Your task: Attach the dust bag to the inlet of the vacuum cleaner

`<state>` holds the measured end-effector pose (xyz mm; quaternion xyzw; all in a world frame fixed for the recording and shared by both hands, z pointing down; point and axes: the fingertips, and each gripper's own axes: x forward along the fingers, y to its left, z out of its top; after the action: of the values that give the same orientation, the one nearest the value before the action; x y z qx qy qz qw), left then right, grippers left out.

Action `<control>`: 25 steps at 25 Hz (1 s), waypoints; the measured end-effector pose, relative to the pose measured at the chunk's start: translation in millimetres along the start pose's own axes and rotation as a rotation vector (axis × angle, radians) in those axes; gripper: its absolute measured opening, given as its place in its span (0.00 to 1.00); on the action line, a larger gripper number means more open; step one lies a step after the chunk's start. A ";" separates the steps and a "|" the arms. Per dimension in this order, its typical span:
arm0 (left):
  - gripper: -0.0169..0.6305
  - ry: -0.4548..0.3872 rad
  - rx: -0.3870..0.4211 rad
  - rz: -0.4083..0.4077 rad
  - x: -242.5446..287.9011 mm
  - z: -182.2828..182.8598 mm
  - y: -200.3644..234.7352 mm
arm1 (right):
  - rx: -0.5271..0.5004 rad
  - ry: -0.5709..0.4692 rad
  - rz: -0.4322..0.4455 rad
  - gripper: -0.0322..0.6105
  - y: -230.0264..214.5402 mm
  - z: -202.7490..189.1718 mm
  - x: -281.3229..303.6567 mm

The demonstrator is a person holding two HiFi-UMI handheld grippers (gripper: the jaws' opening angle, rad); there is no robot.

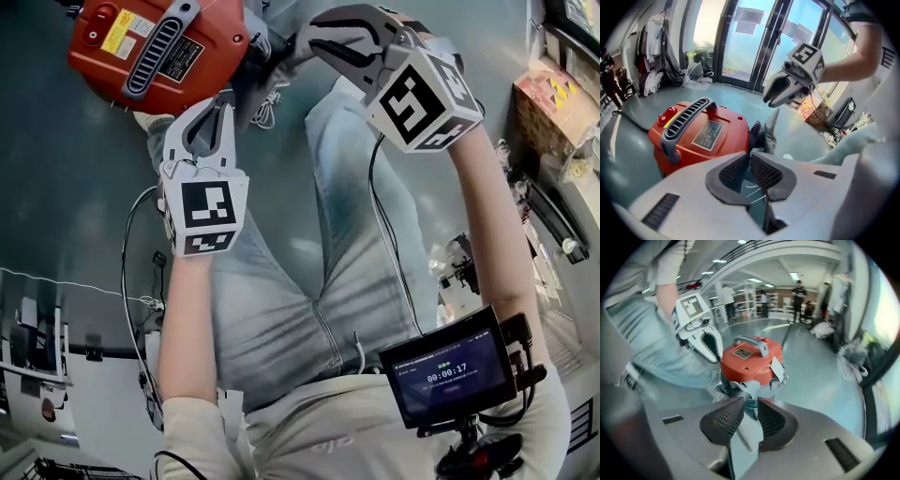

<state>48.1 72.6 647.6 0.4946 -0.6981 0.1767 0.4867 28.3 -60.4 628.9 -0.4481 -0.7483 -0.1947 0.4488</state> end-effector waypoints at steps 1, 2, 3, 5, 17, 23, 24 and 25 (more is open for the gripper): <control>0.06 -0.007 -0.006 0.007 -4.8 3.1 5.6 | 0.126 -0.025 -0.049 0.16 0.2 -8.5 -5.9; 0.06 -0.007 -0.012 0.012 -8.2 3.9 10.2 | 0.255 -0.035 -0.098 0.16 5.5 -23.2 -10.0; 0.06 -0.005 -0.017 0.013 -10.2 3.1 13.4 | 0.365 -0.031 -0.137 0.16 16.2 -41.4 -10.5; 0.06 0.004 -0.015 0.011 -10.1 0.7 16.2 | 0.487 -0.006 -0.168 0.16 44.0 -69.6 1.6; 0.06 0.045 0.029 -0.022 -5.2 -0.3 6.6 | 0.476 0.009 -0.125 0.42 47.3 -37.7 69.6; 0.06 0.041 0.008 -0.013 -11.7 -3.4 6.6 | 0.123 0.164 -0.347 0.42 36.6 -66.1 2.8; 0.06 0.043 0.009 -0.013 -11.3 -4.3 6.5 | -0.017 0.220 -0.365 0.42 31.1 -68.3 -0.5; 0.06 0.045 0.009 -0.012 -10.8 -5.0 6.7 | -0.133 0.259 -0.359 0.41 25.3 -68.1 1.2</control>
<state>45.3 84.8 642.3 0.4969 -0.6832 0.1879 0.5010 83.4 -93.8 662.7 -0.3075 -0.7377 -0.3763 0.4687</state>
